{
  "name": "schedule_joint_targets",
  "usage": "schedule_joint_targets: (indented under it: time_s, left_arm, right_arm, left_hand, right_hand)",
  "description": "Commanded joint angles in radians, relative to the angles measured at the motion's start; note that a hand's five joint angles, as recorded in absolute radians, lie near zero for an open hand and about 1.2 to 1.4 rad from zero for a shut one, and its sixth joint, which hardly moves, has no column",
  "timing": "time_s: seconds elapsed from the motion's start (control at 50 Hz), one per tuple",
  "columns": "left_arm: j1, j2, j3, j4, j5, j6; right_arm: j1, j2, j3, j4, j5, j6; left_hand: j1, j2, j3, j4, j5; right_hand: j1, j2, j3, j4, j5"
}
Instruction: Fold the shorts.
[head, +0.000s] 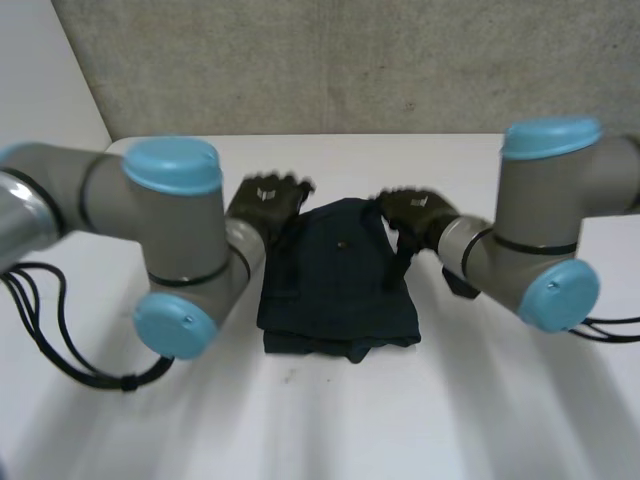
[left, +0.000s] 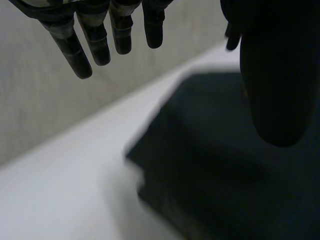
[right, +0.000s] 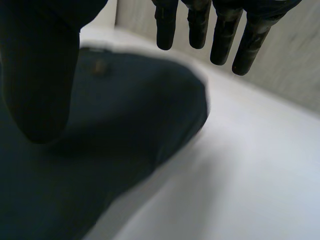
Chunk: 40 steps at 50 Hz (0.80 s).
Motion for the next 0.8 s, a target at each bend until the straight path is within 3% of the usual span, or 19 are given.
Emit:
schedule_joint_targets:
  time_s: [0.02,0.14,0.28,0.38,0.46,0.62,0.74,0.8]
  left_arm:
    - [-0.017,-0.098,0.007,-0.095,-0.099,0.025]
    - [-0.016,-0.078,0.002,-0.098,-0.073,0.027]
    - [-0.003,0.193,-0.021,-0.098,0.004,0.015]
    - [0.079,0.428,-0.072,-0.099,0.001,0.007]
    - [0.181,0.606,-0.147,-0.11,0.004,-0.022]
    - [0.343,0.802,-0.315,-0.184,0.082,-0.038]
    - [0.346,0.807,-0.314,-0.185,0.124,-0.047]
    - [0.337,0.796,-0.3,-0.184,0.125,-0.051]
  right_arm:
    - [0.009,0.135,-0.071,0.062,0.028,-0.094]
    - [0.008,0.072,-0.059,0.056,0.078,-0.146]
    - [-0.003,-0.205,0.067,-0.112,0.127,-0.096]
    - [-0.006,-0.455,0.189,-0.276,0.325,-0.051]
    - [-0.008,-0.57,0.229,-0.243,0.429,-0.067]
    - [-0.06,-0.626,0.256,-0.035,0.42,-0.111]
    - [-0.065,-0.623,0.237,-0.036,0.405,-0.108]
    - [-0.06,-0.617,0.223,-0.037,0.356,-0.11]
  left_hand:
    - [0.059,0.041,0.04,0.046,0.03]
    - [0.065,0.047,0.046,0.052,0.035]
    - [0.021,0.003,0.002,0.008,-0.009]
    - [0.018,0.0,-0.001,0.005,-0.012]
    - [0.024,0.006,0.005,0.011,-0.006]
    - [0.015,-0.003,-0.004,0.002,-0.014]
    - [0.001,-0.018,-0.019,-0.013,-0.029]
    - [-0.005,-0.024,-0.025,-0.019,-0.035]
  right_hand:
    - [-0.03,-0.043,-0.038,-0.06,-0.073]
    - [-0.03,-0.043,-0.038,-0.06,-0.073]
    - [-0.03,-0.043,-0.038,-0.06,-0.073]
    - [-0.03,-0.043,-0.038,-0.06,-0.073]
    - [-0.03,-0.043,-0.038,-0.06,-0.073]
    - [-0.03,-0.043,-0.038,-0.06,-0.073]
    - [-0.03,-0.043,-0.038,-0.06,-0.073]
    - [-0.03,-0.043,-0.038,-0.06,-0.073]
